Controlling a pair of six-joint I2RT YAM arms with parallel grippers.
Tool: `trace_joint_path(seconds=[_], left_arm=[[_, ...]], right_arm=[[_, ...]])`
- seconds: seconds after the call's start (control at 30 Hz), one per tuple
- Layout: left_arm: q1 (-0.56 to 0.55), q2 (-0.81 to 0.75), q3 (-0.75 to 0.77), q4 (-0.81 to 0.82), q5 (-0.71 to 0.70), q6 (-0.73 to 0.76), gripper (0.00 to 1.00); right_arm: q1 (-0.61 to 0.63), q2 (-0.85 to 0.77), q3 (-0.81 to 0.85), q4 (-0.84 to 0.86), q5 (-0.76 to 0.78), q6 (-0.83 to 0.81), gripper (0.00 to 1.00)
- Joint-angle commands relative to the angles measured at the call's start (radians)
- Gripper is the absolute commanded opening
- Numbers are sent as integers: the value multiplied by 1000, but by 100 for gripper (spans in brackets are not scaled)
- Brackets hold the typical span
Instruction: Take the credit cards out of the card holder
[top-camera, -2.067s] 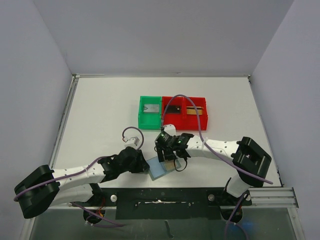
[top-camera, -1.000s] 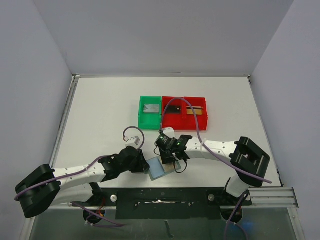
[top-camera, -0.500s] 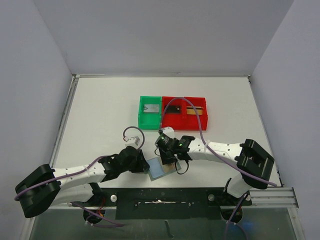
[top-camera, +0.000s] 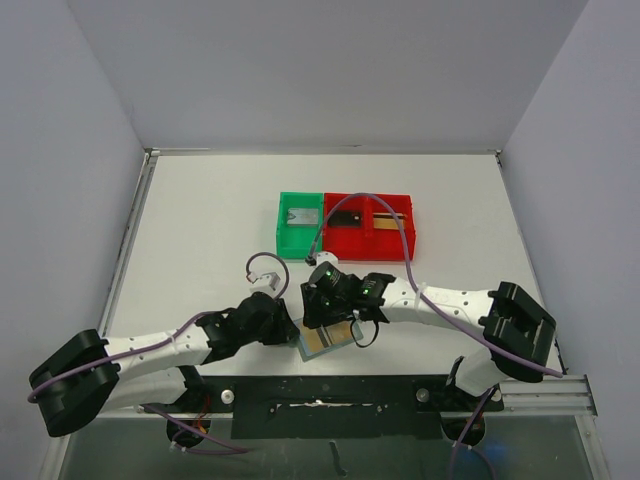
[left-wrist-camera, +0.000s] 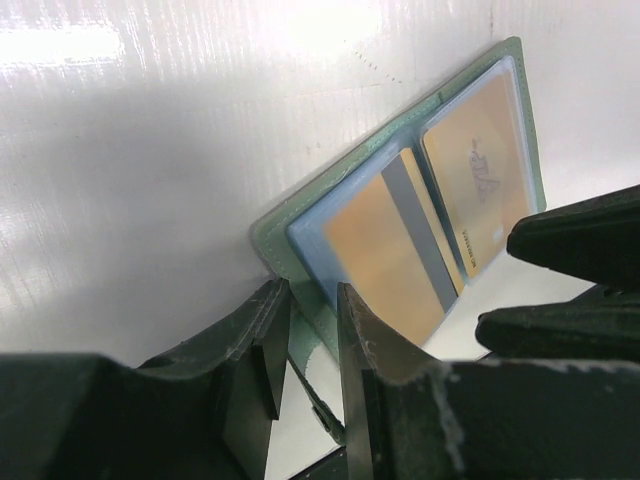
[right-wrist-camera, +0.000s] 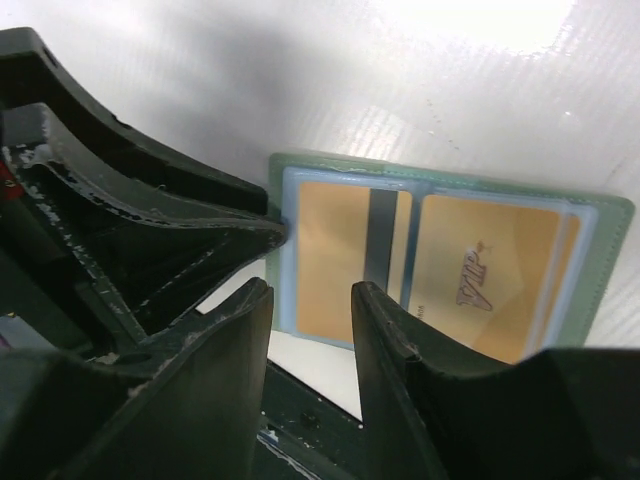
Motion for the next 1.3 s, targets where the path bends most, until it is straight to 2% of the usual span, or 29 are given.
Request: trace_joint_path(seconds=[0.0, 0.13, 0.27, 0.37, 0.5, 0.7, 0.87, 0.97, 1.1, 1.27], left_arm=[[2, -33, 46, 20, -16, 1, 24], [2, -105, 32, -41, -86, -37, 26], [2, -245, 4, -134, -138, -80, 32], [2, -344, -1, -156, -136, -75, 39], [0, -393, 44, -128, -89, -63, 42], [-56, -248, 98, 26, 32, -99, 44], [-152, -41, 167, 48, -41, -137, 44], [-169, 55, 198, 20, -73, -156, 44], [-175, 91, 179, -4, -138, -175, 40], [-174, 98, 137, -4, -144, -186, 38]], right_arm=[[7, 5, -8, 95, -81, -13, 39], [6, 22, -31, 167, -124, 3, 39], [-4, -50, -82, 226, -96, 30, 43], [-42, -121, -154, 272, -78, 60, 47], [-106, -191, -266, 366, -113, 93, 50], [-122, -217, -362, 466, -140, 137, 49], [-123, -184, -386, 492, -163, 153, 39], [-129, -176, -400, 484, -158, 160, 38], [-132, -173, -427, 502, -179, 165, 38], [-132, -135, -434, 507, -206, 159, 37]])
